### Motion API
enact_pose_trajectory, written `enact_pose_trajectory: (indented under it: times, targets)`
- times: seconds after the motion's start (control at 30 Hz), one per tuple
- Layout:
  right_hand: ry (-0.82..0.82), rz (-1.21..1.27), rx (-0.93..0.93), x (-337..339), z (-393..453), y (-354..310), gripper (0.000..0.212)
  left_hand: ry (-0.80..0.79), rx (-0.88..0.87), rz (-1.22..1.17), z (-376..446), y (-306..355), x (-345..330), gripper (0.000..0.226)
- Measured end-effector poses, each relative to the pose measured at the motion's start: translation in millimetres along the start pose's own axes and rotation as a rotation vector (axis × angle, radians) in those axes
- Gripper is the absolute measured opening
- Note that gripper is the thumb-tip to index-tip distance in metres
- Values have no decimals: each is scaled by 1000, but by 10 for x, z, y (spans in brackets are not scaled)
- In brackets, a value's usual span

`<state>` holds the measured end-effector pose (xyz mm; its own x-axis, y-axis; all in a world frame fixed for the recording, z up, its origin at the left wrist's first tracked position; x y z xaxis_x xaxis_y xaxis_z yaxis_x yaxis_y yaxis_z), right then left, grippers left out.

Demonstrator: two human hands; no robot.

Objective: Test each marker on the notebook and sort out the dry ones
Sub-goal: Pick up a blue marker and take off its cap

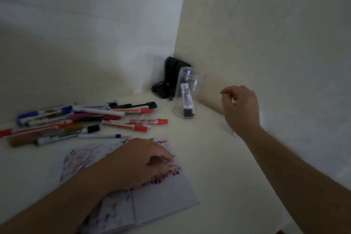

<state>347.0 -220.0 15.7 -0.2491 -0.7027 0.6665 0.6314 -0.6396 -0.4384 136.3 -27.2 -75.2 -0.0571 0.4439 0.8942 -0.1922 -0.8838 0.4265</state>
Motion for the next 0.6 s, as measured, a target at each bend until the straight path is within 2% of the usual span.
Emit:
enact_pose_trajectory:
  times: [0.1,0.17,0.27,0.43,0.5,0.6]
  targets:
    - [-355,116,77,-635,-342,-547,14,58,69,139,-92,-180,126,22]
    - [-517,130,139,-985,-530,-825,13,40,185,174,-169,-352,205,21]
    - [-629,91,225,-1351,-649,-1106,15,-47,280,90,-241,-498,232,22]
    - [-845,154,306,-1655,-643,-1529,22,-140,277,126,-199,-408,219,27]
    - [-950,76,362,-1760,-630,-1684,25,-182,281,117,-190,-381,208,30]
    - [-998,-104,416,-1860,-629,-1806,19,-199,278,102,-206,-363,210,32]
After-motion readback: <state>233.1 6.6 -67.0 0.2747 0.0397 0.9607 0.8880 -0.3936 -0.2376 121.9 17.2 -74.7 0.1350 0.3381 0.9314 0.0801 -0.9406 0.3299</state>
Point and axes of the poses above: each hand's wrist, its own z-axis towards the middle knuckle, its own x-axis out of the back of the hand, y = z × x, the point moved 5 cm from there along z, towards the middle knuckle, and after that the axes turned 7 degrees about -y, right-handed, at the moved point
